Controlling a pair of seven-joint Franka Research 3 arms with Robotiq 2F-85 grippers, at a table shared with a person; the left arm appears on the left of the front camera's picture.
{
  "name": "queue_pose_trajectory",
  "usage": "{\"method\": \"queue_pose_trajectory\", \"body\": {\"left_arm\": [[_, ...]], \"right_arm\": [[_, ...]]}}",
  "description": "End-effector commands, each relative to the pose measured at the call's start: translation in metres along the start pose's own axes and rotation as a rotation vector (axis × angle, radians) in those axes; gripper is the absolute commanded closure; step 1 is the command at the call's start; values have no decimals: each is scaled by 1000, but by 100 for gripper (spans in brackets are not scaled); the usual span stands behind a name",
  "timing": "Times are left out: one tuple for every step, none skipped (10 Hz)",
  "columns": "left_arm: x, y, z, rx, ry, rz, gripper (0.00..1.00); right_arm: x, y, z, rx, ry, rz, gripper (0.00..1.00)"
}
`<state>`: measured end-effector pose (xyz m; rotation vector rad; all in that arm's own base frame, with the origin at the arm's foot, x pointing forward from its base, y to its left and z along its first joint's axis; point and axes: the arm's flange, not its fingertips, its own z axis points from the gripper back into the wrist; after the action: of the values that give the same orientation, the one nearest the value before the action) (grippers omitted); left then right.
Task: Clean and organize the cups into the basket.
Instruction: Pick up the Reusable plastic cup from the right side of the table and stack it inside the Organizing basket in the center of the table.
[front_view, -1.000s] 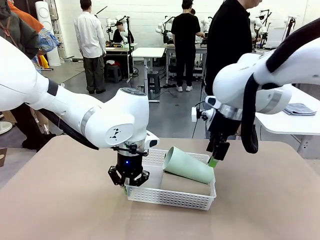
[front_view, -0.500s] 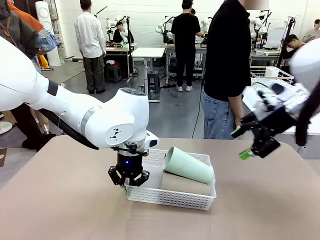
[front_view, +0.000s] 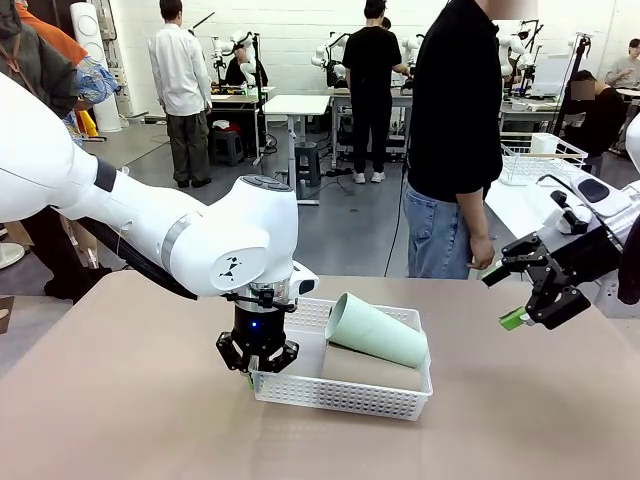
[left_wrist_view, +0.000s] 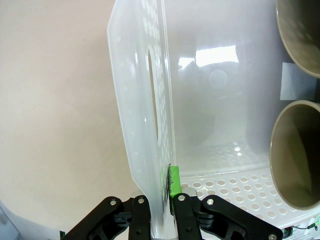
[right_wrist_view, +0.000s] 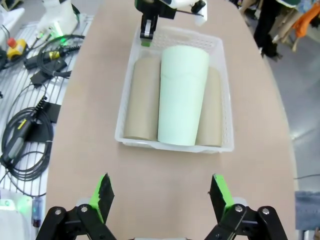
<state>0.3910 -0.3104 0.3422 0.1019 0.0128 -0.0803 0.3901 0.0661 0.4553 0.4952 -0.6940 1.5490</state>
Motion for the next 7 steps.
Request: {"method": "queue_pose_trajectory", "body": {"left_arm": [[-2, 0, -2, 9, 5, 1, 100], [-2, 0, -2, 9, 5, 1, 100], [-2, 0, -2, 9, 5, 1, 100], [-2, 0, -2, 9, 5, 1, 100], [-2, 0, -2, 9, 5, 1, 100], [-2, 0, -2, 9, 5, 1, 100], [-2, 0, -2, 9, 5, 1, 100]], "right_arm": [[4, -1, 0, -7, -6, 9, 0], [4, -1, 0, -7, -6, 9, 0], [4, -1, 0, -7, -6, 9, 0], [4, -1, 0, -7, -6, 9, 0], [4, -1, 0, -7, -6, 9, 0], [4, -1, 0, -7, -6, 9, 0], [4, -1, 0, -7, -6, 9, 0]]}}
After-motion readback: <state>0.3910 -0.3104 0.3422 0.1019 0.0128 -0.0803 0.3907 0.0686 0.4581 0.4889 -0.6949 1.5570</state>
